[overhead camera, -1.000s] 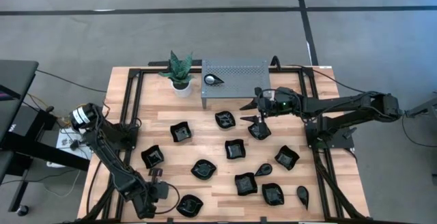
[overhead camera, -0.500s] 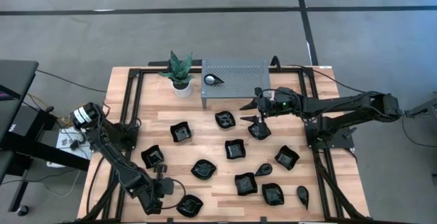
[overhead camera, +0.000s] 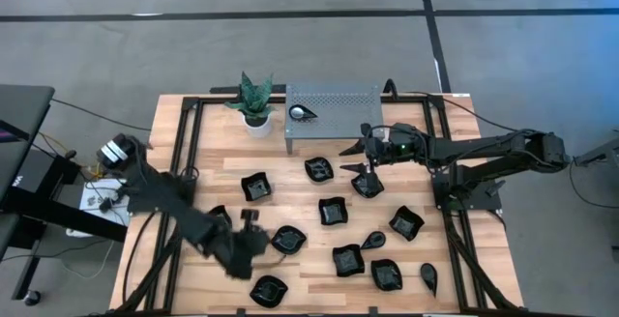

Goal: Pick & Place Mini shaped plates
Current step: Stack the left drop-shaped plate on top of the drop-shaped plate on the shelf

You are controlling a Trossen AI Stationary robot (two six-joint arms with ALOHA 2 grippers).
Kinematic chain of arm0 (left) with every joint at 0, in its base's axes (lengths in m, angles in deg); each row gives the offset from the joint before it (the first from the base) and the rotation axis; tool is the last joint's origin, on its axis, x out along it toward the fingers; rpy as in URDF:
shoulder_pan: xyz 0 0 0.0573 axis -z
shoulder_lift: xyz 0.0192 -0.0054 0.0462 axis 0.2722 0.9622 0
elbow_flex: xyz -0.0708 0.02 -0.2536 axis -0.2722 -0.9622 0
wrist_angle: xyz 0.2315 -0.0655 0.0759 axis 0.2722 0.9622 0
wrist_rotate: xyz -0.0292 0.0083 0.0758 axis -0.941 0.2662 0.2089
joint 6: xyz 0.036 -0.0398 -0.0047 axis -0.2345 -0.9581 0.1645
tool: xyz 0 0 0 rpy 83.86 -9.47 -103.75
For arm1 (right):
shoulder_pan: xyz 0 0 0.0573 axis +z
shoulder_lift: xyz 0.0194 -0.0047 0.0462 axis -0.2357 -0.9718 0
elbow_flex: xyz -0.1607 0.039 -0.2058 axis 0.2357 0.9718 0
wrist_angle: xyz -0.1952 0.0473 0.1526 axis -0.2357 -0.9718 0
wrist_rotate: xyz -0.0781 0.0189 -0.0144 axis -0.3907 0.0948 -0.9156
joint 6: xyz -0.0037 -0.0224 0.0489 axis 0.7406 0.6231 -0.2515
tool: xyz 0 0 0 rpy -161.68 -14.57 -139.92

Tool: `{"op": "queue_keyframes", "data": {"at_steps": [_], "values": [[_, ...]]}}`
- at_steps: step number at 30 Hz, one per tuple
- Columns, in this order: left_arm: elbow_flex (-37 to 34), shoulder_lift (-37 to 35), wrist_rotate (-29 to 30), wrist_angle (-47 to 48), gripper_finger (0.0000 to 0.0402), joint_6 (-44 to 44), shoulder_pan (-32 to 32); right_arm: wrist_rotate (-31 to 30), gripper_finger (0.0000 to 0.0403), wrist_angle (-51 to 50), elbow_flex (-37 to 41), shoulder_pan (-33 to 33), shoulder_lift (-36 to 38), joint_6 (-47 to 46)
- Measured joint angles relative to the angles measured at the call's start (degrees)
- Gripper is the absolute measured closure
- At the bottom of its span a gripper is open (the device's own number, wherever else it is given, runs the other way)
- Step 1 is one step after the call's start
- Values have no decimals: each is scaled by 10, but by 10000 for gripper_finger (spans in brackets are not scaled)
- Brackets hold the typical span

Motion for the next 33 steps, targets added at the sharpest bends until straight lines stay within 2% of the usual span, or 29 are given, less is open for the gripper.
{"op": "queue_keyframes", "data": {"at_steps": [2,5,9,14,18,23,28,33], "values": [[0,-29,3,-24,397,56,-40,0,228,0,0,0,0,0],[0,-71,-1,-87,397,193,-106,0,228,0,0,0,0,0],[0,-114,-88,-169,398,381,-215,0,228,-5,0,0,0,-1],[0,-126,-203,-259,398,533,-366,0,228,-15,0,0,0,-20],[0,-96,-289,-337,398,550,-484,0,228,-31,0,0,0,-22],[0,-45,-309,-389,398,584,-588,0,228,-49,0,0,0,-52],[0,-9,-326,-420,398,595,-644,0,228,-47,0,8,0,-69],[-4,12,-339,-421,398,594,-659,0,228,-47,0,24,0,-69]]}}
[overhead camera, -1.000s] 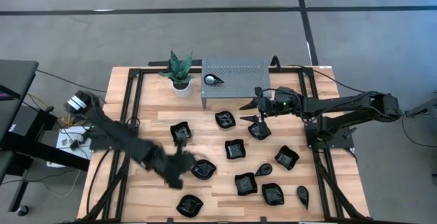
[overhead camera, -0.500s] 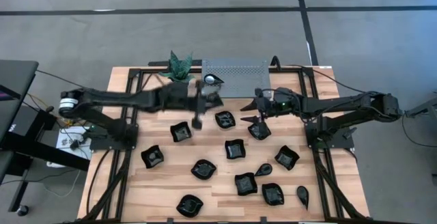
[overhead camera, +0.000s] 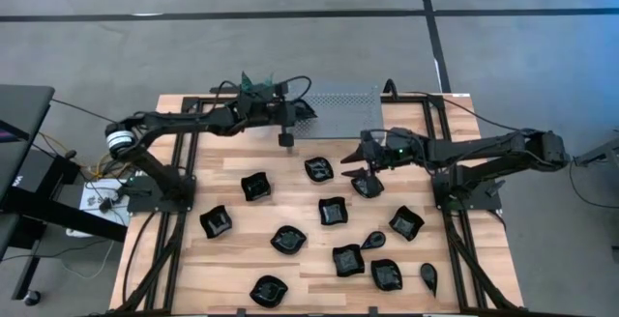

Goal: Pick & Place Mini shaped plates
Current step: Stack the left drop-shaped plate on top of the drop-shaped plate on the shelf

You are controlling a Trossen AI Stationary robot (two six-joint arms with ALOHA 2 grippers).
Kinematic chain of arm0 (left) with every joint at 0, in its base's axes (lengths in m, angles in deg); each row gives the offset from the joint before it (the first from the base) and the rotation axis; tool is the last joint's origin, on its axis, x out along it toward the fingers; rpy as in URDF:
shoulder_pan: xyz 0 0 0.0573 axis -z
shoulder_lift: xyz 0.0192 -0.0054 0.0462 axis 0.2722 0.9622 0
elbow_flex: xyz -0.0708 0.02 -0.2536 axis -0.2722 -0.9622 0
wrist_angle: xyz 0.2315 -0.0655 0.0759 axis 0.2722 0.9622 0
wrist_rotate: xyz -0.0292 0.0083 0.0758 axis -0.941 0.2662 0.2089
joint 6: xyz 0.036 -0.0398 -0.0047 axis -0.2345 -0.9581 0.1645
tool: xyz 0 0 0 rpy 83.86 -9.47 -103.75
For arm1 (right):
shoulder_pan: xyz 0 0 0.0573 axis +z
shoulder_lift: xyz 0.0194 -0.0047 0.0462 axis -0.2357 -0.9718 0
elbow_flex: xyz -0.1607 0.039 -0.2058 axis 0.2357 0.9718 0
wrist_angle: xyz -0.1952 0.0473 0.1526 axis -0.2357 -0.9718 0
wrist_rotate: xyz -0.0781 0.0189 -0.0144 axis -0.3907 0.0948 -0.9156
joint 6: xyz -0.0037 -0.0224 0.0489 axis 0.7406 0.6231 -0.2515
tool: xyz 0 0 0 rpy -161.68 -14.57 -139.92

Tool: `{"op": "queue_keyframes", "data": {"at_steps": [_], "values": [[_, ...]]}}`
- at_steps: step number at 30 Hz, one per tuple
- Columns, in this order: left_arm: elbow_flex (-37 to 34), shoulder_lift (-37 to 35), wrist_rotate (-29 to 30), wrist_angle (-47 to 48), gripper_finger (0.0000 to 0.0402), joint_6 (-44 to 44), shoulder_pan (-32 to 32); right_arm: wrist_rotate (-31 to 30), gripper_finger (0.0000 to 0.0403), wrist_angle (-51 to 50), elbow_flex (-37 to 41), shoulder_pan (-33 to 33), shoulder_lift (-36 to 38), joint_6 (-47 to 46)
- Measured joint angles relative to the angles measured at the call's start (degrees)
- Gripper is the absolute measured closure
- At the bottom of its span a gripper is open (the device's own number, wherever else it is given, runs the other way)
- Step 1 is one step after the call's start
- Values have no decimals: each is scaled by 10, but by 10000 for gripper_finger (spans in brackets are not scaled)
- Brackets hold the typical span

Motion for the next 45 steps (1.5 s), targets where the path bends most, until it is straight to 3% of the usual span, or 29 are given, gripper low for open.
{"op": "queue_keyframes", "data": {"at_steps": [8,14,30,45], "values": [[-2,2,0,-1,398,-3,14,0,228,0,0,22,0,0],[-2,2,46,2,398,-5,13,0,228,0,0,22,0,0],[-2,5,47,15,397,-21,14,0,228,0,0,22,0,0],[-2,22,55,-40,333,-36,15,0,228,4,0,22,0,0]]}}
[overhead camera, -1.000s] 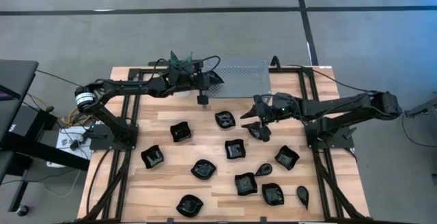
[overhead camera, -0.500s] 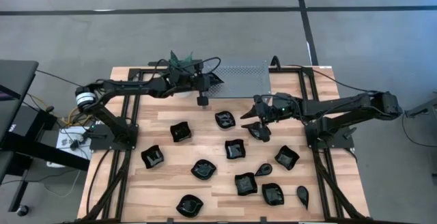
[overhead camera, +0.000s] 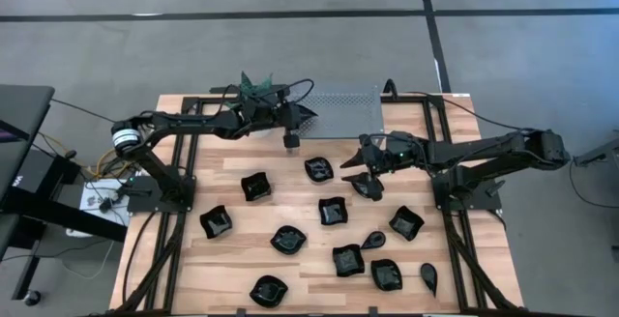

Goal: Pick & Place Mini shaped plates
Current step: Stack the left drop-shaped plate on top of the drop-shaped plate on the shelf, then stack the top drop-shaped plate on top of the drop-shaped plate on the shelf

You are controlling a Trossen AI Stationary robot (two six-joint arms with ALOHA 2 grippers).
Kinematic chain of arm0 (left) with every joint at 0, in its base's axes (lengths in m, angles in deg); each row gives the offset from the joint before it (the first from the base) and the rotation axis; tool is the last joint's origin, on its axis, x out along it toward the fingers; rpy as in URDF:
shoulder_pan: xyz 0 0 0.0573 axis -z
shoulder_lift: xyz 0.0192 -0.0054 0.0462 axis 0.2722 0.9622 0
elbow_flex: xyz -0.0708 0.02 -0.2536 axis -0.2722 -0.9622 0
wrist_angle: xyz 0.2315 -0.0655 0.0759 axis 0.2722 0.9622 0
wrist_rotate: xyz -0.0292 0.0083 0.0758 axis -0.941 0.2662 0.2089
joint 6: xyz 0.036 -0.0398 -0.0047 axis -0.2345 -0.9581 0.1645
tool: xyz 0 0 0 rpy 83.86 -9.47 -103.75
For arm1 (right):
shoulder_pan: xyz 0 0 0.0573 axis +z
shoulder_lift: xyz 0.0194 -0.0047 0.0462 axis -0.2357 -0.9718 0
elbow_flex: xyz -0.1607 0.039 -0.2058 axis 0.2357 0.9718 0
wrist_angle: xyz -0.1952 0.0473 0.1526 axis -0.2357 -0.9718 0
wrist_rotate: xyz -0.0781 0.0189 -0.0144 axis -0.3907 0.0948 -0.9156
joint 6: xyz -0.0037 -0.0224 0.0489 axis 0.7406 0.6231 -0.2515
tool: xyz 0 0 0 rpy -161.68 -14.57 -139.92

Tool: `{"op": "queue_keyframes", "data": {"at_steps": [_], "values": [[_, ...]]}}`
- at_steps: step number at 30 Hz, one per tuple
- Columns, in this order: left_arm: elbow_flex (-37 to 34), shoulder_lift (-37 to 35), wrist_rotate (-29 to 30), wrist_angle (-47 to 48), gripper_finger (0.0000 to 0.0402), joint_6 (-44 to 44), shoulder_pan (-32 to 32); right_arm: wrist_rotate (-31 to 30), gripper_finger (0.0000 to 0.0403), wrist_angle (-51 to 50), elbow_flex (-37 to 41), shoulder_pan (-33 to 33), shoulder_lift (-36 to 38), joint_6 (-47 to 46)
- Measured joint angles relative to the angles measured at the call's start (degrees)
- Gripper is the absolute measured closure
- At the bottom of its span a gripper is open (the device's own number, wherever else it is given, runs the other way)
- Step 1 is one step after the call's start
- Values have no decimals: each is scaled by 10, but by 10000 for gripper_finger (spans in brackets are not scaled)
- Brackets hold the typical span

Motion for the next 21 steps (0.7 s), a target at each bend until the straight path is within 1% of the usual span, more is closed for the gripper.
{"op": "queue_keyframes", "data": {"at_steps": [4,9,13,16,19,21], "values": [[0,-23,1,-1,323,-12,19,0,228,0,0,0,0,4],[0,-62,-17,2,321,-50,70,-3,228,-27,0,0,0,5],[0,-91,-29,64,321,-58,109,-40,228,-92,0,0,0,0],[-1,-108,-31,118,321,-77,132,-56,228,-138,0,0,0,-35],[-25,-120,-31,125,321,-112,149,-57,228,-168,0,7,0,-48],[-47,-120,-31,128,321,-118,158,-57,228,-169,0,13,0,-49]]}}
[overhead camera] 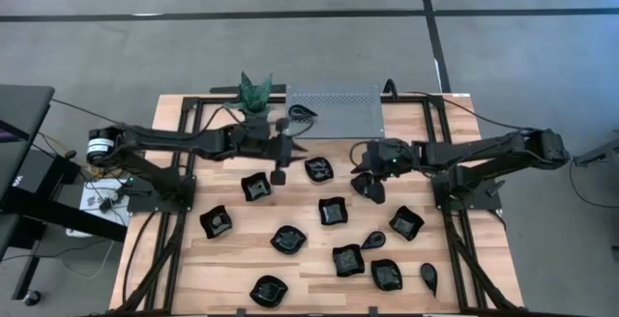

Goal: Pick & Place Mini shaped plates
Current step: Stack the top drop-shaped plate on top of the drop-shaped plate on the shelf

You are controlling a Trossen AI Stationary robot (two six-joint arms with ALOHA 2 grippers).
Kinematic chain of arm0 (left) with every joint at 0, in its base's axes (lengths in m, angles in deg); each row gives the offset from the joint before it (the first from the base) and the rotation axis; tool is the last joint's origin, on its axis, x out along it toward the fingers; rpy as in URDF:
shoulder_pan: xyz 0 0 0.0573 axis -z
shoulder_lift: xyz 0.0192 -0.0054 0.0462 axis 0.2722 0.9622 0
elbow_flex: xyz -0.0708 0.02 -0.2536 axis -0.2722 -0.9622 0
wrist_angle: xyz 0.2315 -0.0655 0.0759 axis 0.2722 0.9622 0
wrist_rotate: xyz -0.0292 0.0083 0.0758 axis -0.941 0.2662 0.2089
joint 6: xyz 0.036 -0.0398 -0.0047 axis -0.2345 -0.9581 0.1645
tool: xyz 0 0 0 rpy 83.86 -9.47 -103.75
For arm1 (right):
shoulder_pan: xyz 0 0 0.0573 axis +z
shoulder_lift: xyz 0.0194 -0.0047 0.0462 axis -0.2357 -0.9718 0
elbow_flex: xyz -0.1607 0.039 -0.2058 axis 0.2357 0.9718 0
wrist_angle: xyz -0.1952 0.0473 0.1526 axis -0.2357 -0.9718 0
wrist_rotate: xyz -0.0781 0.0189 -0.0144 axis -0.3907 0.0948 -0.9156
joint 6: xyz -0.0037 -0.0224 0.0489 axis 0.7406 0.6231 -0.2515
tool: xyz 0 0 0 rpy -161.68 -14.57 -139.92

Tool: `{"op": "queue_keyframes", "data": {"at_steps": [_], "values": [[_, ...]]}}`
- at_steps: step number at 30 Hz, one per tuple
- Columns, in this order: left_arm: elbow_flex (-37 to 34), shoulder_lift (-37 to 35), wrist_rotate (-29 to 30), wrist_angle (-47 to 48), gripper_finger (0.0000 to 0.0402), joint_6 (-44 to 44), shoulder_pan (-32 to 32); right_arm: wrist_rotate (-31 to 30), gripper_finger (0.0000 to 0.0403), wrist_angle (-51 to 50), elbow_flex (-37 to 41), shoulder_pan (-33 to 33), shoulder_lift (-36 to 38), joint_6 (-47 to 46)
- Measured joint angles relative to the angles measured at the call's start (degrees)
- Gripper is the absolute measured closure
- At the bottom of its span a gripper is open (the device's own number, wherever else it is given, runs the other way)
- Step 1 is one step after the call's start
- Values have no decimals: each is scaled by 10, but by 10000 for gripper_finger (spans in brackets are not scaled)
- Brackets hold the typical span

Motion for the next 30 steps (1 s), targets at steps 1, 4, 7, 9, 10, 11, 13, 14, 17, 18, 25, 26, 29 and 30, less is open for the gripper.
{"op": "queue_keyframes", "data": {"at_steps": [1,4,7,9,10,11,13,14,17,18,25,26,29,30], "values": [[-11,0,0,0,321,0,4,-2,228,4,0,4,0,0],[-42,5,0,-1,321,-8,14,-3,228,15,0,10,0,0],[-69,5,3,-6,321,-32,22,-3,228,16,0,13,0,-1],[-78,4,6,-11,321,-43,29,-3,228,16,0,17,0,-1],[-80,4,6,-12,321,-43,33,-3,228,17,0,21,0,-1],[-82,4,6,-16,321,-38,37,-3,228,17,0,26,0,-1],[-83,4,5,-18,321,-27,43,-2,228,32,0,43,-10,-1],[-84,4,5,-23,321,-26,45,-2,228,38,-1,53,-18,-1],[-84,4,6,-46,321,-31,47,13,228,74,-1,96,-48,-5],[-84,4,6,-48,321,-32,47,20,228,84,-1,113,-60,-14],[-84,4,6,-55,321,-30,42,29,228,151,0,227,-132,-141],[-84,4,7,-56,321,-31,42,29,228,152,0,240,-138,-164],[-84,4,6,-56,321,-30,43,29,228,152,0,277,-158,-221],[-84,4,6,-56,321,-30,43,28,228,152,0,290,-165,-230]]}}
